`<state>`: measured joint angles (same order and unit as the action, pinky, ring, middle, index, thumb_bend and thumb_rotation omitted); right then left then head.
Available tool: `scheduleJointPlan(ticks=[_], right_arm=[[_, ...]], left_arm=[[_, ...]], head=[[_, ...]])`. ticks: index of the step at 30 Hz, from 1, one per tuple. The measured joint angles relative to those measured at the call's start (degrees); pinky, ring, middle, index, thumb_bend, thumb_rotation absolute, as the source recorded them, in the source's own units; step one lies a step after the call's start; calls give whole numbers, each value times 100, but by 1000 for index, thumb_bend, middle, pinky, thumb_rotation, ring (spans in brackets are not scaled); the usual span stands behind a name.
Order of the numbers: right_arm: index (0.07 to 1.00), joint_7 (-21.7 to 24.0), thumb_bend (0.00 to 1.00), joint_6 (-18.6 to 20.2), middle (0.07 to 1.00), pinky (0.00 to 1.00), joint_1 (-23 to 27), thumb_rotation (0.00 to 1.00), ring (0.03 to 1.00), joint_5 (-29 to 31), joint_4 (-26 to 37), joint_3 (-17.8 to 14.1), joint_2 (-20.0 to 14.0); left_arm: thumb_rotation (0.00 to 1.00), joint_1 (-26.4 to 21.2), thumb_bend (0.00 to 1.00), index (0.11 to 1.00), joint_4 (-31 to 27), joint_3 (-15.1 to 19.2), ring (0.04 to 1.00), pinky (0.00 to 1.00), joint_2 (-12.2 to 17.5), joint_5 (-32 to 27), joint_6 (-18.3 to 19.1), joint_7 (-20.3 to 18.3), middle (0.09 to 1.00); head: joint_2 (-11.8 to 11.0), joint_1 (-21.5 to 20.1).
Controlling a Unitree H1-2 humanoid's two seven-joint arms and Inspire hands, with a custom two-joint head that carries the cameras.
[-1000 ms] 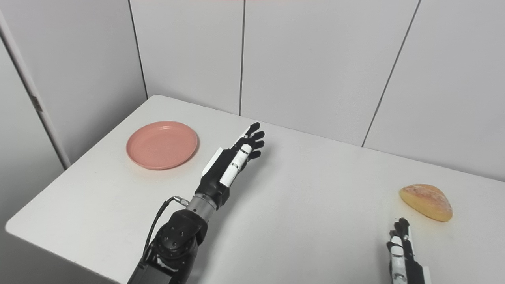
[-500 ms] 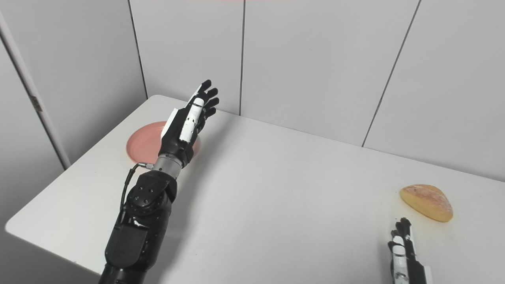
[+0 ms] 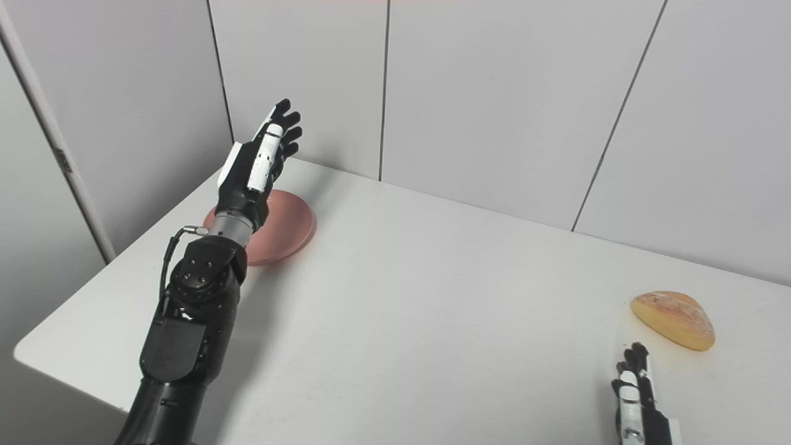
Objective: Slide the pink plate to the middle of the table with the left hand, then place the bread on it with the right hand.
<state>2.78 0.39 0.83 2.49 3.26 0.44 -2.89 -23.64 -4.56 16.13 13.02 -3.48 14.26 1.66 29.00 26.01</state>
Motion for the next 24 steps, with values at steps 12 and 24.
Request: scheduleJointPlan(ticks=[12, 24], right_arm=[[1000, 4, 149, 12, 1000, 1000, -8, 1000, 1000, -11, 34, 0, -39], [1000, 25, 146, 24, 1000, 1000, -34, 1000, 1000, 52, 64, -34, -83]], left_arm=[[1000, -188, 385, 925, 601, 399, 925, 927, 241, -339, 37, 167, 928], [1000, -258, 392, 889, 1358, 707, 901, 892, 516, -663, -28, 219, 903]], head=[[53, 88], [97, 167]])
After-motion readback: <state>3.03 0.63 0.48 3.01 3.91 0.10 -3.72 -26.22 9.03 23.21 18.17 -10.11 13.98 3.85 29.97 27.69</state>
